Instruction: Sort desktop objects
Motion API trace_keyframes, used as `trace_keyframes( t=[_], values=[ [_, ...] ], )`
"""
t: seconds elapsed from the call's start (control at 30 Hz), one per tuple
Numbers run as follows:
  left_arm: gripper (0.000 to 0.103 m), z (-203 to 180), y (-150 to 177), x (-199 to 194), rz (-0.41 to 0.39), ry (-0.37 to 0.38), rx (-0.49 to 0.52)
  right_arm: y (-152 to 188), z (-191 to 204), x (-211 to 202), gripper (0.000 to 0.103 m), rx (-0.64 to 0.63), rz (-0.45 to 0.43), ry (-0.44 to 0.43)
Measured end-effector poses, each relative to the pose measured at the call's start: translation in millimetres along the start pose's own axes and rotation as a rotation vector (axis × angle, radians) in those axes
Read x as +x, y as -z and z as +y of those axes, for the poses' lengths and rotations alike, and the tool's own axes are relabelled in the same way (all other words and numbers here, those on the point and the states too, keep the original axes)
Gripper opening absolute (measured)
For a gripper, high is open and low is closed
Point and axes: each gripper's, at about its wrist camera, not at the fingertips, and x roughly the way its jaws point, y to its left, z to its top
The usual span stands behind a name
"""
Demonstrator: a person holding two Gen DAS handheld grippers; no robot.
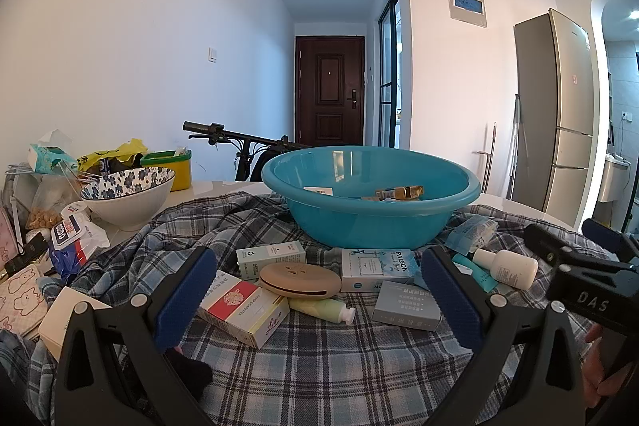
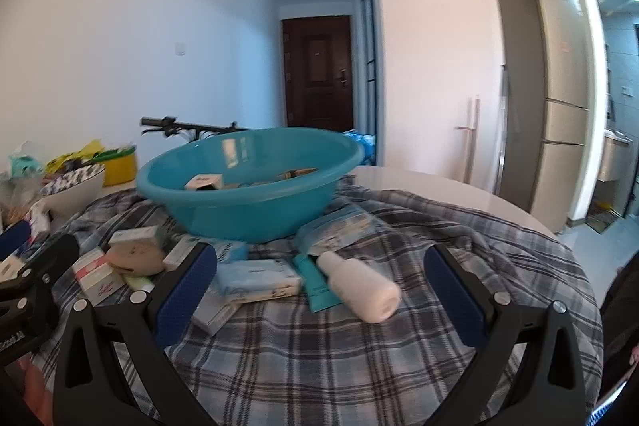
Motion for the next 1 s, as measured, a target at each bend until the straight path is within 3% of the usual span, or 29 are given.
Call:
trace_keyframes(
  t=[0.13, 1.0],
  values=[
    [0.103, -0.1, 0.2, 0.1, 0.0, -0.001, 0.0, -0.6, 1.7, 1.8, 0.103, -0.01, 0.007, -0.044],
    [0.103, 0.9, 0.2, -0.3, -0.001, -0.017, -0.004, 0.5, 6.0, -3.1, 0.103, -0.024, -0.028, -0.008]
  ],
)
